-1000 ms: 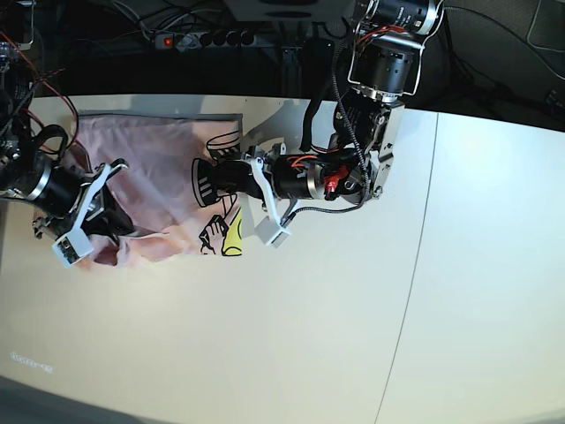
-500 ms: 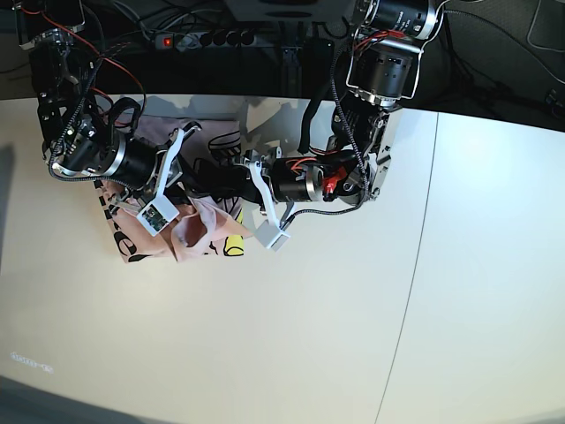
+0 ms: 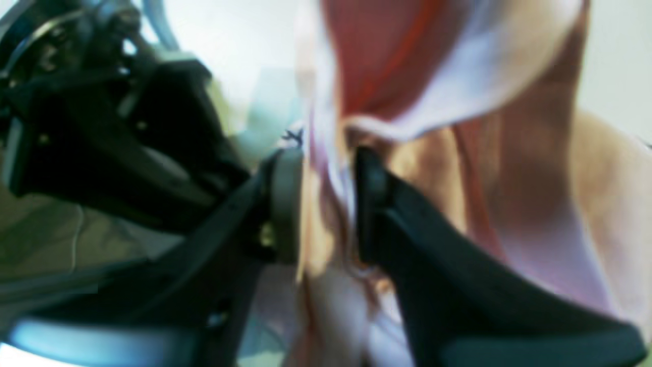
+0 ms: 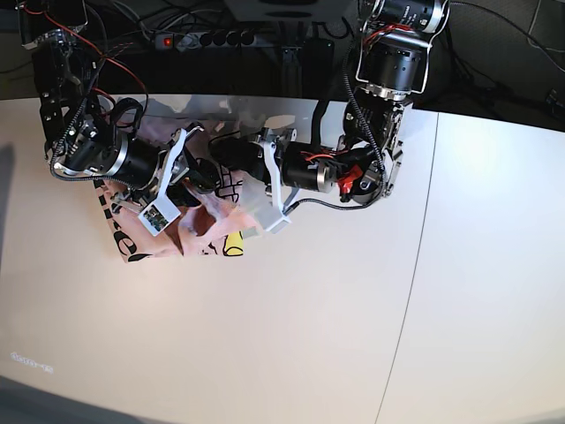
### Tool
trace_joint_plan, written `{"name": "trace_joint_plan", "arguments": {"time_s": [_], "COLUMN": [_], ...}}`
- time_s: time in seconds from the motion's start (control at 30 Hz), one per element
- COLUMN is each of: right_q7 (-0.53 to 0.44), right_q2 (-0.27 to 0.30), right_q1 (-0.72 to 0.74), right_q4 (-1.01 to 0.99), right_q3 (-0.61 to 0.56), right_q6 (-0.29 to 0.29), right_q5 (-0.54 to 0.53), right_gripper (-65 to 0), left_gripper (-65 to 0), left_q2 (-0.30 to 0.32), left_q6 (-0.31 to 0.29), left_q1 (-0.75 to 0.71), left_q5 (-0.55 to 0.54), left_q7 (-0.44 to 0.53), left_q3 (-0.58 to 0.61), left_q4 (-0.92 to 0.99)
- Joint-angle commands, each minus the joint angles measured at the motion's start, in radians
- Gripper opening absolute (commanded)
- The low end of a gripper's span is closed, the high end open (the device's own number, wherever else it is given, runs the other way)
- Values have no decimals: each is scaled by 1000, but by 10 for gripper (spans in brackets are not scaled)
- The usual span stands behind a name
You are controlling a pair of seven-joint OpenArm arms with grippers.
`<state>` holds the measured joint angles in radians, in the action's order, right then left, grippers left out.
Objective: Fold the T-shirt properly
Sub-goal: 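Grasp the shirt bundle with both grippers and lift it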
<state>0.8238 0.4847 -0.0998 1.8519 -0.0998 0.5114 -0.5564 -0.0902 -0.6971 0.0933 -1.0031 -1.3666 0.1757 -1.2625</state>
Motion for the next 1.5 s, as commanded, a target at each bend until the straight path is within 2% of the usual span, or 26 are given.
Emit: {"name": "trace_joint_plan", "arguments": {"time_s": [0.0,0.17,0.3,0.5,0.73,0.9,0.93,0.97,1.0,1.07,1.13,1.27,1.47], "right_q7": [-11,-7,-6,-8,-8,-45,-51,-57,-58,-60,-65,-65,-60], "right_q2": [11,10,-16,-61,-64,-64,-64,-64,-64,-65,-64,-67,-70], "right_q1": [13,13,13,28,106,171,183,196,209,227,230,236,236], "right_q4": [14,16,20,31,29,-8,-20,-34,-49,-79,-95,-138,-154], "right_q3": [6,6,6,23,153,156,156,157,156,156,156,156,156], "right_q6": [51,52,53,53,53,52,52,52,52,53,53,53,53], "right_q5": [-34,-85,-95,-75,-66,-6,-1,0,0,0,0,-6,-65], "right_gripper": [-422,-302,-303,-303,-303,-305,-315,-362,-441,-650,-650,-650,-650], "left_gripper": [-537,-537,-537,-537,-537,-537,-537,-537,-537,-537,-537,-546,-546], "left_q2": [2,70,123,172,174,173,174,173,174,173,173,166,90], "left_q6": [-1,-1,-1,-1,-1,-1,-1,-1,-1,-1,-1,-1,-1], "left_q1": [26,23,17,17,-32,-117,-141,-165,-188,-233,-280,-314,-309], "left_q5": [-27,-29,-43,-150,-244,-253,-252,-249,-249,-245,-200,-82,-9], "left_q7": [14,16,16,0,-30,-30,-30,-30,-30,-30,-28,67,92], "left_q3": [0,0,0,0,0,20,31,44,60,94,132,188,225], "left_q4": [-44,-78,-78,-78,-80,-141,-174,-211,-251,-332,-407,-488,-493]}}
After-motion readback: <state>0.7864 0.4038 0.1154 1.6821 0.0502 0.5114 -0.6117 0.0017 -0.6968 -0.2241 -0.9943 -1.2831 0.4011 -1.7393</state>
